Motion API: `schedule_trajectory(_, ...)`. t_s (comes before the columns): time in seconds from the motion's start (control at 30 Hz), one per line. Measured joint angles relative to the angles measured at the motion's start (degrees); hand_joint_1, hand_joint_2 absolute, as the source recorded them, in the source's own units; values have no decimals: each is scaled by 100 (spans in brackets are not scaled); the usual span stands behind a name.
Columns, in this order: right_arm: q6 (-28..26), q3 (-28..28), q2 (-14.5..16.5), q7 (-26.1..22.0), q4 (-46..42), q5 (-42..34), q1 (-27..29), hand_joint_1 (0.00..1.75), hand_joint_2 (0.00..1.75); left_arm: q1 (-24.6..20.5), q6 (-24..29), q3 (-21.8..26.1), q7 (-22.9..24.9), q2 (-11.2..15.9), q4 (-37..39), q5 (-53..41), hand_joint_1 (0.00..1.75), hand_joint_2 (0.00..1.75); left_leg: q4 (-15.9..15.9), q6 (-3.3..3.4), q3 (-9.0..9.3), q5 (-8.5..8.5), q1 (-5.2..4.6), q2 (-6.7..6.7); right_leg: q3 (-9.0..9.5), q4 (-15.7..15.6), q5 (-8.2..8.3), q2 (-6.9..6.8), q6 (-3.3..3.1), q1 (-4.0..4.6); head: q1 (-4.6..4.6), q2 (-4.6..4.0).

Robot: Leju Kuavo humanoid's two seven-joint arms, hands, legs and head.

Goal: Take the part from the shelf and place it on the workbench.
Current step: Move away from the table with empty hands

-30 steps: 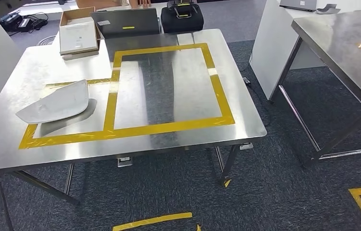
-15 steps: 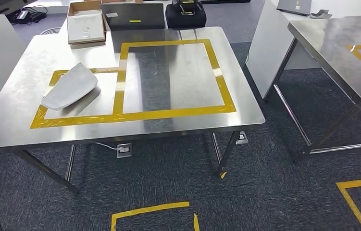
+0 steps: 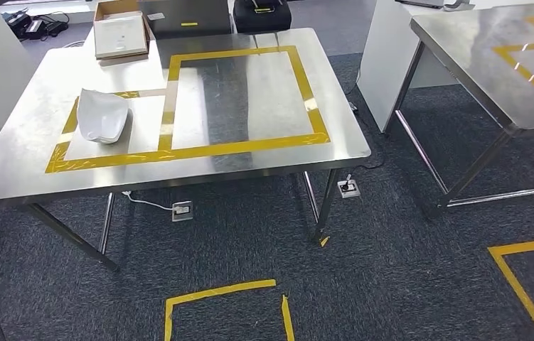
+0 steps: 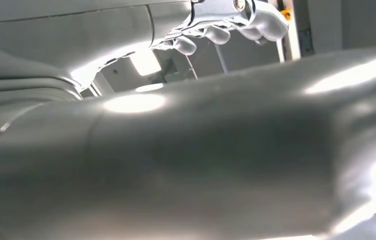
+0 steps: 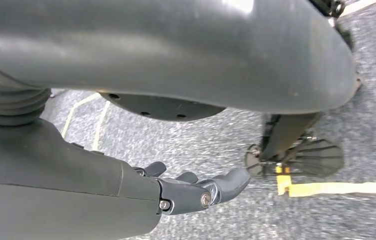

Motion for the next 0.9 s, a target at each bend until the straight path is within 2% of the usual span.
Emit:
schedule_trajectory(0.03,0,8,2,-14,0,13,1,0,0,0,18,1,-18,40,17,66,0,0,369,-21,-72,-197,3,-3,-83,2,65,-5,1,0,1,0)
schedule_trajectory(0.07,0,14,4,-31,0,22,1,0,0,7,42,2,-37,78,32,133,0,0,647,-38,-87,-269,8,-4,-168,5,131,-10,6,-3,1,0)
schedule_trajectory(0.1,0,17,6,-49,0,31,1,0,0,15,65,4,-58,116,47,198,0,0,758,-52,-21,-217,17,-4,-254,11,197,-15,17,-8,1,0)
schedule_trajectory(0.13,-1,19,9,-62,0,36,0,0,0,19,87,8,-82,145,61,250,0,0,661,-64,143,-78,28,-4,-336,19,258,-19,34,-18,1,0)
schedule_trajectory(0.17,-6,19,11,-69,0,34,-1,0,0,19,105,13,-98,171,72,292,0,0,377,-78,405,58,43,-4,-412,35,315,-20,61,-28,2,0)
schedule_trajectory(0.2,-20,19,12,-71,0,25,-2,0,0,17,122,18,-108,196,86,322,0,0,-21,-100,722,84,52,-9,-481,55,364,-17,97,-29,1,0)
schedule_trajectory(0.23,-37,19,14,-69,0,12,-3,0,0,21,139,24,-107,217,100,341,0,0,-378,-83,980,50,49,-22,-528,73,412,-11,137,-26,8,0)
schedule_trajectory(0.27,-59,19,15,-67,0,-4,-3,0,0,28,157,30,-97,238,120,353,0,0,-646,-53,1143,-23,46,-32,-557,83,460,-1,177,-13,17,0)
schedule_trajectory(0.3,-85,19,19,-59,0,-21,-3,0,0,43,173,36,-89,263,143,364,0,0,-776,-1,1198,-87,34,-42,-577,75,517,9,212,-2,30,0)
schedule_trajectory(0.37,-149,19,33,-28,0,-34,9,0,0,86,192,54,-80,298,176,396,0,0,-792,131,1109,-26,31,-35,-612,53,596,18,269,-3,52,0)
schedule_trajectory(0.4,-186,19,43,-1,0,-30,17,0,0,110,198,70,-84,318,181,412,0,0,-785,189,1060,31,31,-28,-658,102,527,14,295,-12,61,0)
schedule_trajectory(0.43,-218,19,51,23,0,-20,24,0,0,134,201,90,-88,335,178,421,0,0,-787,239,1002,94,35,-21,-730,261,348,9,318,-18,68,0)
schedule_trajectory(0.47,-239,19,62,42,0,-8,27,0,0,160,204,117,-92,359,165,425,0,0,-786,278,938,160,35,-17,-828,540,79,3,335,-22,83,0)
schedule_trajectory(0.53,-262,19,83,57,0,3,26,0,0,234,205,162,-101,411,123,434,0,0,-780,323,784,286,12,-20,-1037,1305,-442,2,346,-18,126,0)
schedule_trajectory(0.57,-267,19,92,57,0,6,23,0,0,279,205,178,-106,436,99,439,0,0,-776,336,710,344,-4,-24,-1078,1597,-562,3,336,-11,144,0)
schedule_trajectory(0.6,-273,19,98,57,0,8,20,0,0,322,205,187,-109,457,80,447,0,0,-773,344,640,398,-24,-27,-1030,1719,-567,3,311,3,153,0)
schedule_trajectory(0.63,-281,19,103,56,0,11,16,0,0,362,205,198,-112,485,59,456,0,0,-772,348,575,452,-48,-30,-869,1621,-480,5,267,29,157,0)
schedule_trajectory(0.67,-290,19,106,51,0,17,12,0,0,394,205,217,-113,518,28,471,0,0,-772,350,515,504,-70,-32,-613,1334,-359,7,199,66,171,0)
schedule_trajectory(0.7,-304,19,101,43,-2,27,5,0,0,421,205,247,-117,556,-12,496,0,0,-773,349,463,553,-84,-27,-305,924,-302,7,101,114,184,0)
schedule_trajectory(0.73,-322,20,99,31,-4,37,-2,0,0,445,205,288,-125,601,-57,532,0,0,-780,337,424,602,-90,-19,-41,544,-271,-8,28,157,197,0)
schedule_trajectory(0.77,-340,20,97,18,-5,45,-7,0,0,472,205,337,-134,643,-93,574,0,0,-796,314,406,648,-84,-2,127,268,-269,-22,-27,194,213,0)
schedule_trajectory(0.8,-358,21,99,10,-7,51,-12,0,0,509,205,384,-143,680,-117,615,0,0,-817,284,402,693,-70,18,212,106,-281,-34,-63,222,225,0)
schedule_trajectory(0.83,-374,21,107,6,-7,53,-11,0,0,551,204,421,-150,716,-127,646,0,0,-850,250,409,743,-61,35,216,50,-231,-43,-65,237,237,0)
schedule_trajectory(0.9,-401,21,127,5,-4,56,-8,0,0,633,203,470,-162,770,-135,688,0,0,-874,197,387,750,-62,35,205,-85,-82,-55,-88,208,252,0)
